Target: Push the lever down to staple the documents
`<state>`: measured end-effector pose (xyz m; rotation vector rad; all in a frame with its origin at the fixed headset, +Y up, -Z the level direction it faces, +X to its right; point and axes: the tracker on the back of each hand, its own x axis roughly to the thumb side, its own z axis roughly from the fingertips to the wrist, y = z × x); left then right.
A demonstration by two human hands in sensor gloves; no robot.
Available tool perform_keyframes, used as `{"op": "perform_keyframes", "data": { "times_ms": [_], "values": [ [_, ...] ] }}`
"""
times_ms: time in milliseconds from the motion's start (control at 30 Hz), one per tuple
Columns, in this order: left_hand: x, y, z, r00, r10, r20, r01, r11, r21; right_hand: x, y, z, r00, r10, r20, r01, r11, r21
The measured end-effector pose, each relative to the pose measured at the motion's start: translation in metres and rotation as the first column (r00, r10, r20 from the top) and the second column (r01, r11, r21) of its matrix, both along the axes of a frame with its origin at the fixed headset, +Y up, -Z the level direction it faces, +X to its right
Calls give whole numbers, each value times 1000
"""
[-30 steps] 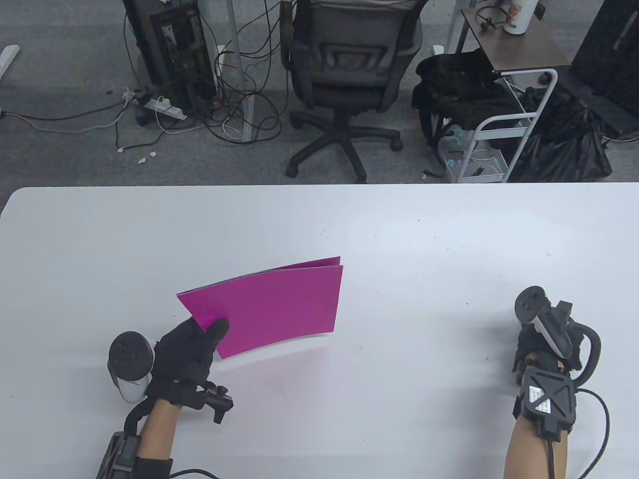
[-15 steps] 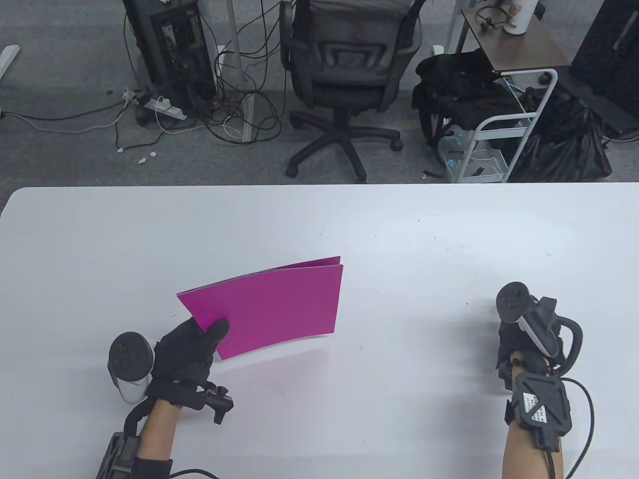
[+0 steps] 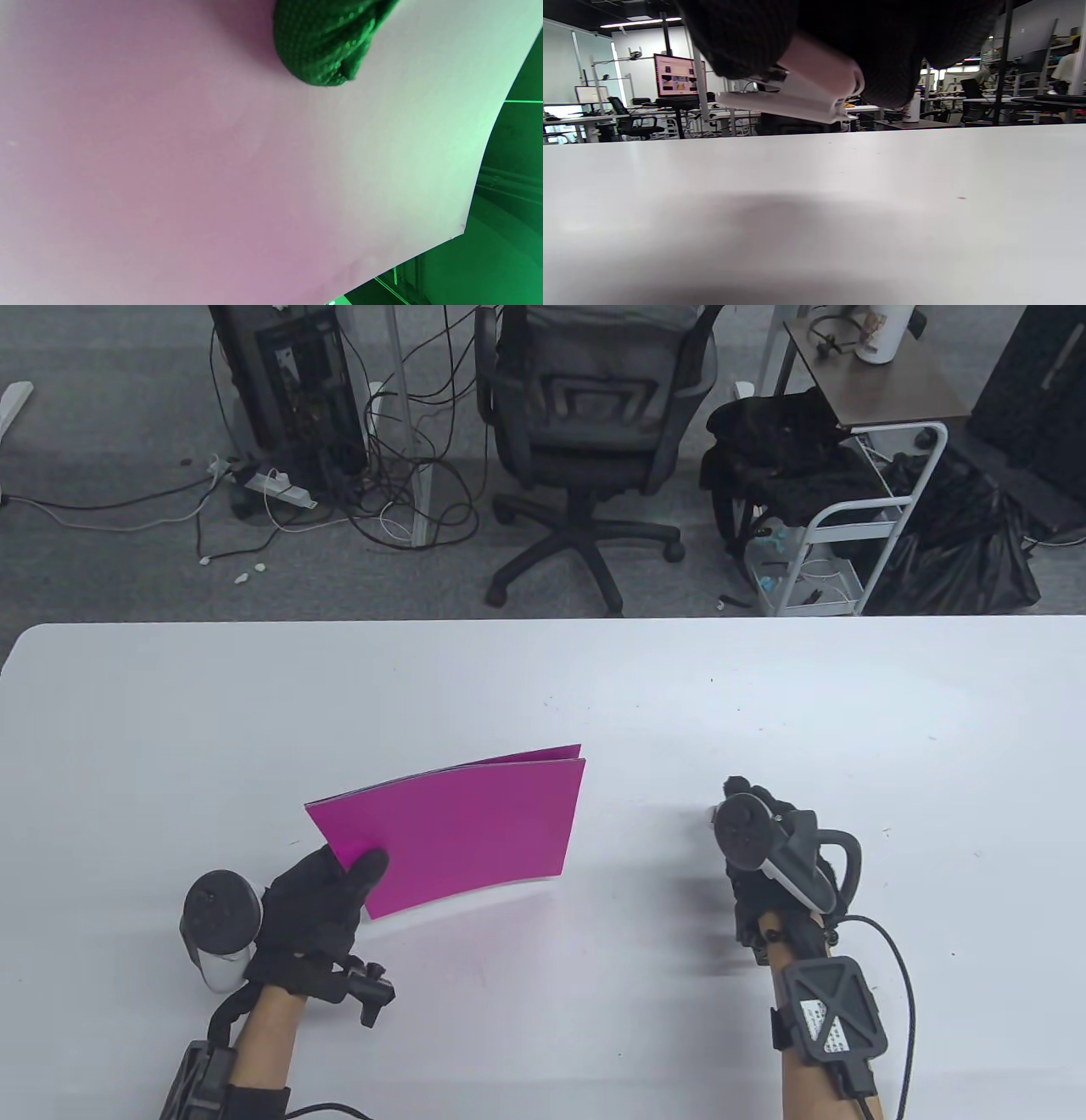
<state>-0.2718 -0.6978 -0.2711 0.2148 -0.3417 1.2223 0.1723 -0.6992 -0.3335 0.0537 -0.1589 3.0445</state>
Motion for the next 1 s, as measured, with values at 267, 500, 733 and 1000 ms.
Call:
{"op": "perform_keyframes", "data": {
  "times_ms": [267, 500, 733, 1000],
  "values": [
    [0, 0, 0, 1000, 7, -6, -7, 1000, -8, -46, -13, 2, 994, 42, -106, -44, 999, -17],
    [-1, 0, -1, 1000, 4, -18, -4, 1000, -13, -57, -29, 2, 981, 85, -173, -92, 995, -34],
    [-2, 0, 0, 999, 14, -37, -14, 1000, -17, -56, -36, -2, 976, 97, -196, -109, 993, -52],
    [-2, 0, 0, 999, 18, -39, -19, 1000, -21, -53, -44, -5, 971, 122, -204, -137, 988, -64]
  ]
}}
